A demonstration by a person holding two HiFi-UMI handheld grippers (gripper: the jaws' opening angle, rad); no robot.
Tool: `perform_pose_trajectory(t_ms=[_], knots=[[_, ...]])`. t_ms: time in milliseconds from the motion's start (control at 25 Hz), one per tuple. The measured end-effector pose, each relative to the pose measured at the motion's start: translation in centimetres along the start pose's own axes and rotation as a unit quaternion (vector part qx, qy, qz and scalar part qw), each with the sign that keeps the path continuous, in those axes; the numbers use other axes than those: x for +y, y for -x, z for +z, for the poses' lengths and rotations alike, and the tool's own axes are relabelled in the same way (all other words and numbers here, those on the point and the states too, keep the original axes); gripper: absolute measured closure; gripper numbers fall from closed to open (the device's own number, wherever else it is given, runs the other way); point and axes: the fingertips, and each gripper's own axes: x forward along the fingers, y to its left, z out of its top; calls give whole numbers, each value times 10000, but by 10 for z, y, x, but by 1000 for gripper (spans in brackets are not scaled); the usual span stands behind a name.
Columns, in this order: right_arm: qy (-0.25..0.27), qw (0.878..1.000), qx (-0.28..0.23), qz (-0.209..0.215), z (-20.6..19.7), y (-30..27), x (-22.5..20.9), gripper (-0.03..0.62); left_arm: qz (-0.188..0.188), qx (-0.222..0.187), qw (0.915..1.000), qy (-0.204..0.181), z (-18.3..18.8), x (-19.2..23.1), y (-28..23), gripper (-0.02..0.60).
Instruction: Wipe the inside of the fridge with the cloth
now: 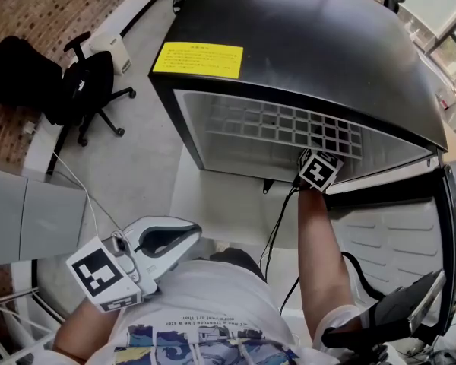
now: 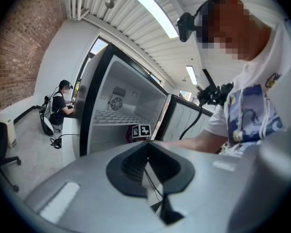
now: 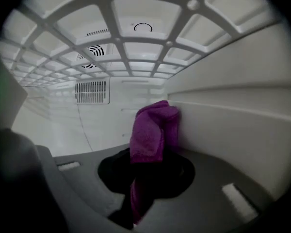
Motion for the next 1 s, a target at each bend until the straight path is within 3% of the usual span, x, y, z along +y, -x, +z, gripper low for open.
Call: perform_pose_trajectory(t_ms=[360, 1000], knots=[[339, 9986, -163, 384, 2, -16, 11, 540, 59, 39, 10000, -25, 0, 3, -6, 577], [479, 9957, -158, 781, 4, -34, 26, 540, 180, -8, 9998, 26, 0, 8, -8, 575]])
